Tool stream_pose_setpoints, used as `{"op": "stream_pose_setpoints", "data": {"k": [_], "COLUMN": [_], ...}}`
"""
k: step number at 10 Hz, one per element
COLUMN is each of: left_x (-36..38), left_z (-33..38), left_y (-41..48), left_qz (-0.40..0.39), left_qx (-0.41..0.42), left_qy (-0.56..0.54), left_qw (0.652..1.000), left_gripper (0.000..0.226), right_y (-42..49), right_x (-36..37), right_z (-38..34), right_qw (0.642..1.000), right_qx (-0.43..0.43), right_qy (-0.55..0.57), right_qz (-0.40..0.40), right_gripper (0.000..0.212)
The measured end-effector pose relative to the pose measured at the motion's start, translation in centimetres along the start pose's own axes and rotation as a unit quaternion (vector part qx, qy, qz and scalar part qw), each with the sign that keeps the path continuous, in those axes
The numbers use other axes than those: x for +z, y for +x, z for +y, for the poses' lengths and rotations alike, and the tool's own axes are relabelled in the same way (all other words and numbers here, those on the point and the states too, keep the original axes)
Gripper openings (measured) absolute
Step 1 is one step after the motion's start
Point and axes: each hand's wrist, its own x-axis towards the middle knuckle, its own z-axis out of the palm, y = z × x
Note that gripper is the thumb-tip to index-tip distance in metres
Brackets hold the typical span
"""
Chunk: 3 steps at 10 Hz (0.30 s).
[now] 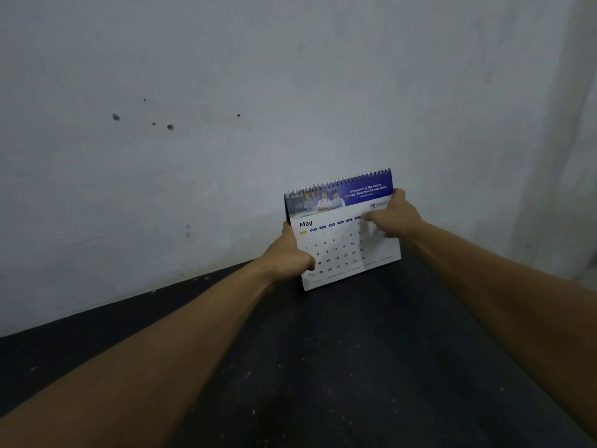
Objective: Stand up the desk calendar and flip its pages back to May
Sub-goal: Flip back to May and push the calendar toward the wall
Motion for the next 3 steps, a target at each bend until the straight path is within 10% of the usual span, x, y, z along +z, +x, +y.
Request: {"op": "stream_pose_setpoints", "data": {"k": [3], "left_x": [-0.8], "left_z": [-0.3], "left_y": [-2.5], "left_qz": [-0.033], "left_qx": [0.053], "left_qy": [0.029], "left_qw": [0.998], "left_gripper": [0.088], "right_y": [-3.1], "right_x": [0.7], "right_z": [-0.1], "right_qw": [1.000], "right_qx": [0.011], "right_qy": [-0.016], "right_qz": [0.006], "right_gripper": [0.065]}}
